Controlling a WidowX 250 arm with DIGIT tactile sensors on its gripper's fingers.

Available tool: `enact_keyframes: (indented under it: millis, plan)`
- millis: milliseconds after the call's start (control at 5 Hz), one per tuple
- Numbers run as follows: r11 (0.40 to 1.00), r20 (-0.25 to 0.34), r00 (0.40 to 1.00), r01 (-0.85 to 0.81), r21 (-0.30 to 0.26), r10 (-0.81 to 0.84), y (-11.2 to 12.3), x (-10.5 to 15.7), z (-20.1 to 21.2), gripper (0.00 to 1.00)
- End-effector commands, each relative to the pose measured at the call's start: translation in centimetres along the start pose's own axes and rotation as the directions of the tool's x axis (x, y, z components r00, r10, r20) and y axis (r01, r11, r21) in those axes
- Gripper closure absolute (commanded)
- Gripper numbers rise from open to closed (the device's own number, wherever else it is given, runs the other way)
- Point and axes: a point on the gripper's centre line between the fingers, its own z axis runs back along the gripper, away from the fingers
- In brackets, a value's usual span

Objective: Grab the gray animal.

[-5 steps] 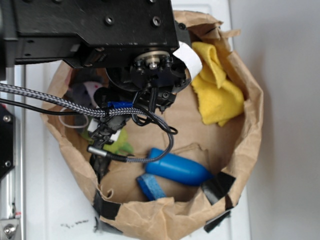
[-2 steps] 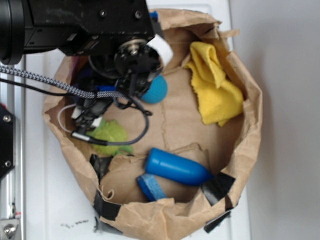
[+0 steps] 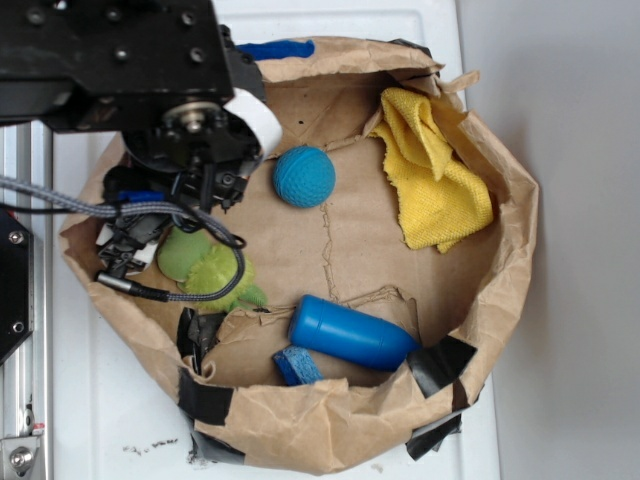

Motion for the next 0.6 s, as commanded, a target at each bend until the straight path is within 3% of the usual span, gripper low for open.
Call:
enact_keyframes:
  millis: [0, 400]
  plan:
    - [1.0, 0.041, 0.999, 0.0, 0.021, 0.0, -0.74, 0.64, 0.12, 0.0]
    - [0.982, 0.146, 0.973, -0.171, -0.075, 0.181, -0.78, 1.11, -0.04, 0.0]
